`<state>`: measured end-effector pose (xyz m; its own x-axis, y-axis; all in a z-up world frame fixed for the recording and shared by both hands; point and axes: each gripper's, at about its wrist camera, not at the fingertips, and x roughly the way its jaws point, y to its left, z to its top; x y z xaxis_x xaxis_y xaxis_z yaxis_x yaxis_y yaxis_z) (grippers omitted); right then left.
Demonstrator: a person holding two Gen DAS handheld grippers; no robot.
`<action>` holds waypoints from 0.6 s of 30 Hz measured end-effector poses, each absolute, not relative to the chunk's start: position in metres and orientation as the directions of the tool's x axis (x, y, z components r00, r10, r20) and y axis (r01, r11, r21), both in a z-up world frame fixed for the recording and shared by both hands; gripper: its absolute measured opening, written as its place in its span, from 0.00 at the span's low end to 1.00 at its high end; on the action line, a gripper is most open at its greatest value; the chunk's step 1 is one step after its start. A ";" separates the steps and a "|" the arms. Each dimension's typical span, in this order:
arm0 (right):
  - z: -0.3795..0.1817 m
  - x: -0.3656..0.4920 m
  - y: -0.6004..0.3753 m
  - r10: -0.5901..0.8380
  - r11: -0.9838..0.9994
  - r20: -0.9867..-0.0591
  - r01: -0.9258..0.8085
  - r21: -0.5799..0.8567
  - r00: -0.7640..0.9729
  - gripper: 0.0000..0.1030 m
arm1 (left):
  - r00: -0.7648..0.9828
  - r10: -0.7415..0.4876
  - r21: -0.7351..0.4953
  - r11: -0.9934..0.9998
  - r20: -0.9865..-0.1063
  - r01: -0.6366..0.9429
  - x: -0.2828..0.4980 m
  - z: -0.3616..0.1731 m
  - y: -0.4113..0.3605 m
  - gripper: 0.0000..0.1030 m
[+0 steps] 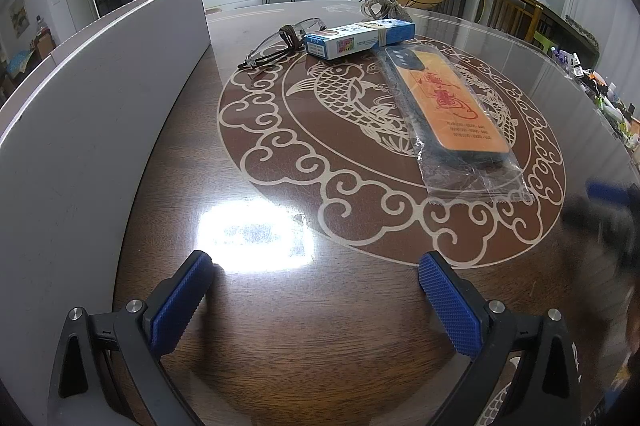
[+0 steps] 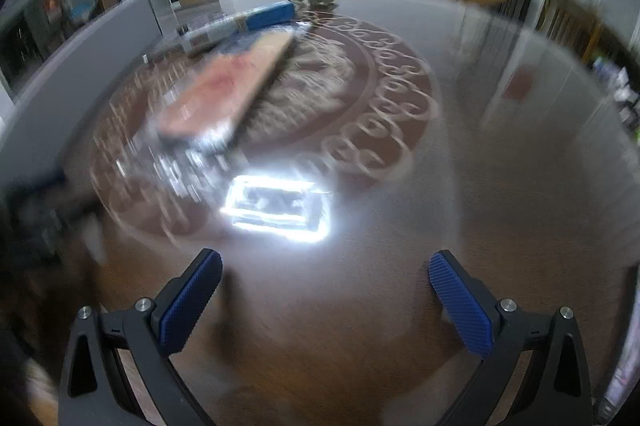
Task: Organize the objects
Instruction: 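Grasp the bagged orange phone case with the right gripper while the left grasps the blue-white box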
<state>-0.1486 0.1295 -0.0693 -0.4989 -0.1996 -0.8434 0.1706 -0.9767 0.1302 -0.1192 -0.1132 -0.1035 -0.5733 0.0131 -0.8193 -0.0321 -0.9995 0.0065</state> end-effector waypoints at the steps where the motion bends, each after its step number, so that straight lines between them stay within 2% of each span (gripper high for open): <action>1: -0.059 -0.164 0.120 -0.222 -0.974 -0.828 0.165 0.158 -0.516 1.00 | -0.573 0.013 0.006 -0.999 -0.819 -0.032 -0.119 -0.104 -0.113 1.00; 5: -0.052 -0.225 0.074 -0.248 -0.968 -0.839 0.167 0.189 -0.484 1.00 | -0.573 0.013 0.007 -0.999 -0.819 -0.032 -0.120 -0.104 -0.113 1.00; 8: -0.062 -0.265 0.039 -0.171 -0.982 -0.872 0.151 0.113 -0.458 1.00 | -0.573 0.013 0.006 -0.999 -0.819 -0.032 -0.119 -0.104 -0.113 1.00; 13: -0.084 -0.282 0.013 -0.085 -0.990 -0.906 0.136 0.030 -0.415 1.00 | -0.573 0.013 0.006 -0.999 -0.819 -0.031 -0.120 -0.103 -0.113 1.00; 16: -0.086 -0.274 0.012 -0.078 -0.984 -0.884 0.176 -0.005 -0.461 1.00 | -0.573 0.013 0.006 -1.000 -0.819 -0.031 -0.120 -0.104 -0.113 1.00; 17: -0.085 -0.270 0.015 -0.083 -0.983 -0.874 0.186 -0.009 -0.480 0.98 | -0.573 0.013 0.006 -1.000 -0.819 -0.031 -0.120 -0.103 -0.113 1.00; 18: -0.083 -0.266 0.019 -0.085 -0.982 -0.861 0.189 -0.013 -0.502 0.86 | -0.573 0.013 0.006 -1.000 -0.819 -0.031 -0.120 -0.103 -0.113 1.00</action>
<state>-0.2663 0.0190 -0.0830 -0.5016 -0.0852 -0.8609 0.1888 -0.9819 -0.0129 -0.1203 -0.1131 -0.1035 -0.5730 0.0127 -0.8194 -0.0306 -0.9995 0.0059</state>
